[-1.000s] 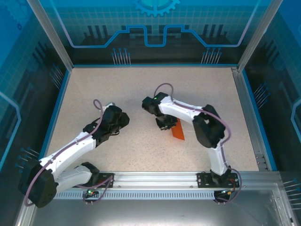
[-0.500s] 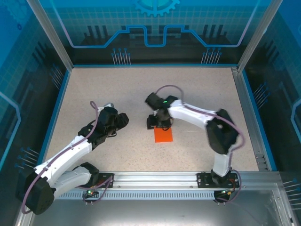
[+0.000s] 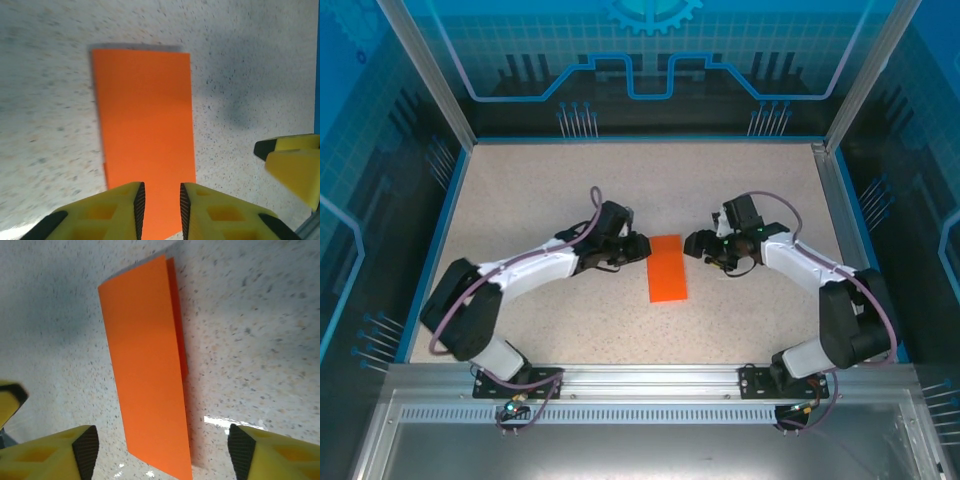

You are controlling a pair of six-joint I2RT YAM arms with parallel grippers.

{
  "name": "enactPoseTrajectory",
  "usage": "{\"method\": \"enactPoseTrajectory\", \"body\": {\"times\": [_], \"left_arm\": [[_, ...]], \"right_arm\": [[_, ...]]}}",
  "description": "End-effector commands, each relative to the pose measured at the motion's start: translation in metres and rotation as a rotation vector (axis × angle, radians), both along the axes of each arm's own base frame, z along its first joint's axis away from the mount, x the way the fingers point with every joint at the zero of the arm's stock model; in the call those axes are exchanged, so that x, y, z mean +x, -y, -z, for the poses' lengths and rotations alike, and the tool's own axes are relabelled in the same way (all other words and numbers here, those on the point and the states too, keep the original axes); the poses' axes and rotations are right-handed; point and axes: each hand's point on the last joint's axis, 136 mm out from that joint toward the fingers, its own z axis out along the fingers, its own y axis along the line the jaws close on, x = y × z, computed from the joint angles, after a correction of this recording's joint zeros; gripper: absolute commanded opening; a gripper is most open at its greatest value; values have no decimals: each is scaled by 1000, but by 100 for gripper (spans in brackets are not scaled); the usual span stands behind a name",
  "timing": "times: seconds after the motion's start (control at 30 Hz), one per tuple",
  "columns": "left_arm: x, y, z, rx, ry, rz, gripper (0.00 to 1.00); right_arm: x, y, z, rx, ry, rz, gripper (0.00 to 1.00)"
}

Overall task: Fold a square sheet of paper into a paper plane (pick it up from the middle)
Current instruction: Third fold the triangle at the center of the table.

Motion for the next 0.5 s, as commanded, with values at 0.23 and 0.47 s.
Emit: {"method": "enactPoseTrajectory", "body": {"times": [0.23, 0.47], "left_arm": [[7, 24, 44, 51, -141, 36, 20], [9, 21, 63, 91, -170, 25, 20]], "right_arm": [[-2, -24, 38, 123, -91, -116, 45], [-3, -30, 50, 136, -122, -153, 44]]}}
